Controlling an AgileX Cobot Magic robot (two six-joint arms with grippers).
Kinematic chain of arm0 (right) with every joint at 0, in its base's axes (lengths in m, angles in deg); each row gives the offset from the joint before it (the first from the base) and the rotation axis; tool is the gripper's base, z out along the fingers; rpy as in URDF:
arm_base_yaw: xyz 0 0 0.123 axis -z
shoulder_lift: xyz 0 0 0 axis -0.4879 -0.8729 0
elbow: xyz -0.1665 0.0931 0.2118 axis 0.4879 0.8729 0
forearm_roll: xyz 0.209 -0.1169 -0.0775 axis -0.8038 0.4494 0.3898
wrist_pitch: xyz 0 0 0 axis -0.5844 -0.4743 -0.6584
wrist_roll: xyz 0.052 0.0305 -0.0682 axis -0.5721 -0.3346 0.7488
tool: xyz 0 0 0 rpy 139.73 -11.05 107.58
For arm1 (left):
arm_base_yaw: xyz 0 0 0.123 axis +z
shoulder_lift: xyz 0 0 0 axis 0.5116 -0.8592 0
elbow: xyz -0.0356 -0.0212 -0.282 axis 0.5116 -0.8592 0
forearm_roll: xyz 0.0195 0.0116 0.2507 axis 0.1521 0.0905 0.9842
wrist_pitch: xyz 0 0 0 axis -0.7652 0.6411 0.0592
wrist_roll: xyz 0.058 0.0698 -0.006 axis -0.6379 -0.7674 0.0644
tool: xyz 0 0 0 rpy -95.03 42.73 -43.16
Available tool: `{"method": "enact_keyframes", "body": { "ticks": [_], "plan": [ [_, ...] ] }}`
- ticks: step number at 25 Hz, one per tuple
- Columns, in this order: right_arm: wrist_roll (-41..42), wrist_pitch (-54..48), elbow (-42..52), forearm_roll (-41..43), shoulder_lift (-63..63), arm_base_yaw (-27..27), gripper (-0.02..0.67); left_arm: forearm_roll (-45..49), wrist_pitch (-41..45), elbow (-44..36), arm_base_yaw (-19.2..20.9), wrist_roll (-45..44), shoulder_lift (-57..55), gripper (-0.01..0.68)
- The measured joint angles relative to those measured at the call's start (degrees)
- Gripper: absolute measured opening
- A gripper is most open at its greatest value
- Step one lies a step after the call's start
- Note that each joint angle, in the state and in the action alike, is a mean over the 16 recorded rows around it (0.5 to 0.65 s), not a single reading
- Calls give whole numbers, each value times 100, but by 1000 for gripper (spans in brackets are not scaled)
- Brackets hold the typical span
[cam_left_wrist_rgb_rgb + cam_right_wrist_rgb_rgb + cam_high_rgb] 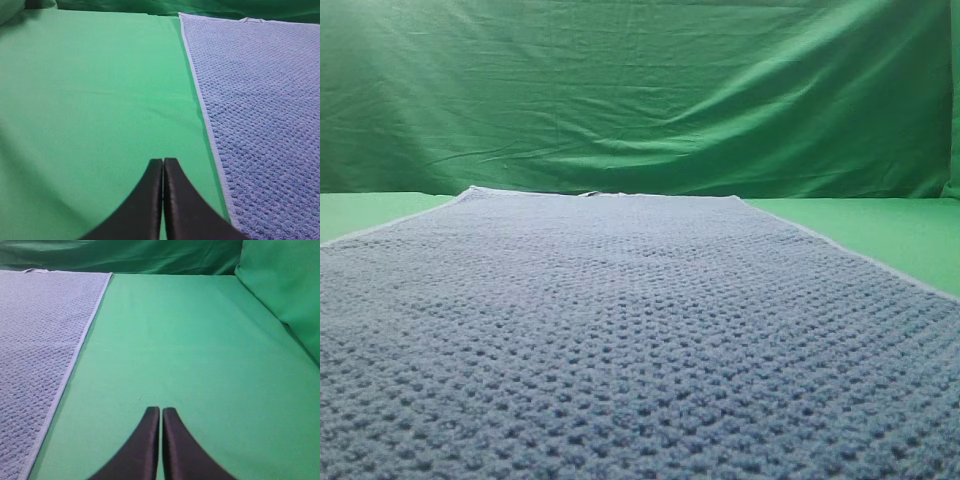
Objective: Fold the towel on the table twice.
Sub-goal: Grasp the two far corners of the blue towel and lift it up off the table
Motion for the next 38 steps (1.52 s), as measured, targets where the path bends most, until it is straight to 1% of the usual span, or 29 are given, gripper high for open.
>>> {"method": "enact_keyframes", "body": {
  "ticks": [24, 30, 38],
  "plan": [
    [0, 19, 0, -3, 0, 0, 0, -40, -74, -3, 0, 0, 0, 0],
    [0, 310, 0, -67, 0, 0, 0, -355, -474, -8, 0, 5, 0, 0],
    [-29, 991, 0, -225, 0, 0, 0, -954, -1269, -13, 0, 18, 0, 0]
  ]
}}
